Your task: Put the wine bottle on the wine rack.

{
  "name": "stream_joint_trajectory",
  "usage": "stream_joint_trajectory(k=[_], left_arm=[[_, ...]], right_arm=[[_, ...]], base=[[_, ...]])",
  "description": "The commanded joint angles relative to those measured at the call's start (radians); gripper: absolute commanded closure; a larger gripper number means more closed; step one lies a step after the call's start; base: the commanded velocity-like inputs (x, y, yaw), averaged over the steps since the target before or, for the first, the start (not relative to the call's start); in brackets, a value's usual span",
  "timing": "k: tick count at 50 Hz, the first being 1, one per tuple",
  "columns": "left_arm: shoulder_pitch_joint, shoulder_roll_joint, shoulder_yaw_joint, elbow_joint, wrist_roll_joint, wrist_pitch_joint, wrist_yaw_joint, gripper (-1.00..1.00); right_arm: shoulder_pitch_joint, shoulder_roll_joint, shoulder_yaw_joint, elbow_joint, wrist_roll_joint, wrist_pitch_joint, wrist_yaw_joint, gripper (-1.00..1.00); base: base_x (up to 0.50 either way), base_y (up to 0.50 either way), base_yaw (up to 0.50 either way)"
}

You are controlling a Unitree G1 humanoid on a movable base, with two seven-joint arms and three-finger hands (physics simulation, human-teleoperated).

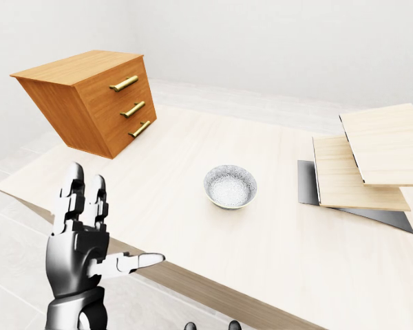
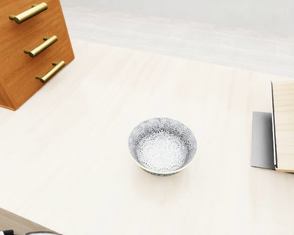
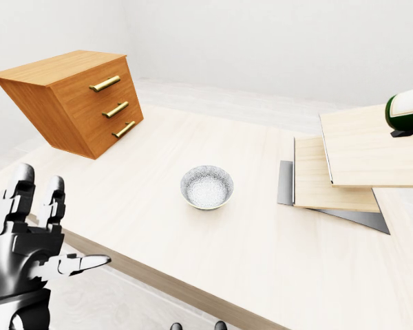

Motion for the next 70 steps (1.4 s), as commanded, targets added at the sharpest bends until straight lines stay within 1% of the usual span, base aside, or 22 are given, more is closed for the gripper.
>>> stream_joint_trajectory(k=[1,5,8,11,12,17,21,29,33,39,44,50,58,62,70], left_arm=[[-0.018,0.003,0.018,-0.024,-0.012,0.000,0.003,-1.00],[-0.032,0.004,0.030,0.008,-0.014,0.000,-0.007,-1.00],[-0.018,-0.003,0.019,-0.015,-0.005,0.000,-0.006,-1.00],[-0.020,-0.003,0.024,-0.015,-0.008,0.000,-0.007,-1.00],[-0.007,-0.008,0.015,-0.035,-0.003,0.000,-0.006,-1.00],[-0.006,-0.011,0.010,-0.033,0.003,0.000,-0.007,-1.00],[-0.022,-0.006,0.022,0.000,-0.002,0.000,-0.013,-1.00],[-0.029,-0.004,0.037,0.048,-0.008,0.000,-0.028,-1.00],[-0.036,-0.003,0.041,0.082,-0.008,0.000,-0.035,-1.00],[-0.017,-0.010,0.024,0.058,0.000,0.000,-0.030,-1.00],[-0.020,-0.008,0.026,0.074,-0.001,0.000,-0.031,-1.00],[-0.005,-0.011,0.013,0.044,0.003,0.000,-0.024,-1.00],[-0.012,-0.008,0.015,0.073,0.004,-0.004,-0.027,-1.00],[0.001,-0.012,-0.003,0.037,0.012,0.000,-0.016,-1.00],[-0.001,-0.007,0.004,0.049,0.006,0.000,-0.017,-1.00]], right_arm=[[-0.017,0.017,-0.017,0.051,0.005,0.000,0.024,1.00],[-0.013,0.038,-0.020,0.052,0.008,0.000,0.026,1.00],[-0.010,0.053,-0.016,0.056,0.001,0.000,0.034,1.00],[-0.009,0.071,-0.005,0.062,-0.019,0.000,0.045,1.00],[-0.010,0.075,0.000,0.065,-0.027,0.000,0.050,1.00],[-0.028,0.087,-0.001,0.078,-0.037,0.000,0.054,1.00],[-0.025,0.113,0.004,0.059,-0.047,0.000,0.050,1.00],[-0.041,0.150,0.022,0.054,-0.086,0.000,0.055,1.00],[-0.052,0.159,0.025,0.055,-0.106,0.000,0.059,1.00],[-0.060,0.166,0.022,0.059,-0.126,0.000,0.063,1.00],[-0.066,0.173,0.024,0.068,-0.143,0.000,0.070,1.00],[-0.065,0.183,0.029,0.077,-0.173,0.000,0.082,1.00],[-0.074,0.182,0.026,0.101,-0.191,0.000,0.093,1.00],[-0.068,0.195,0.028,0.105,-0.203,0.000,0.101,1.00],[-0.072,0.214,0.037,0.126,-0.232,0.000,0.119,1.00]], base=[[0.00,0.00,0.00],[0.00,0.00,0.00],[0.00,0.00,0.00],[0.00,0.00,0.00],[0.00,0.00,0.00],[0.00,0.00,0.00],[0.00,0.00,0.00],[0.00,0.00,0.00],[0.00,0.00,0.00],[0.00,0.00,0.00],[0.00,0.00,0.00],[0.00,0.00,0.00],[0.00,0.00,0.00],[0.00,0.00,0.00],[0.00,0.00,0.00]])
